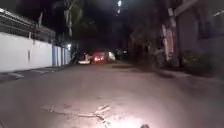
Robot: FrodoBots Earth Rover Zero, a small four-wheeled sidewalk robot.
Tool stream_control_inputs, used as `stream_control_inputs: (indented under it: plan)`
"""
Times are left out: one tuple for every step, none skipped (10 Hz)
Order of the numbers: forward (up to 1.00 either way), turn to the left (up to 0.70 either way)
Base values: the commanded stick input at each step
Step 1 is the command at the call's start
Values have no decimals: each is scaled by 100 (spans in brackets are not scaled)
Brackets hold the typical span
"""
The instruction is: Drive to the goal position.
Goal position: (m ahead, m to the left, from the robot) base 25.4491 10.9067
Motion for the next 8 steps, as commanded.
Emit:
stream_control_inputs:
  plan:
    - [70,0]
    - [70,0]
    - [70,0]
    - [70,0]
    - [70,0]
    - [70,0]
    - [70,0]
    - [70,0]
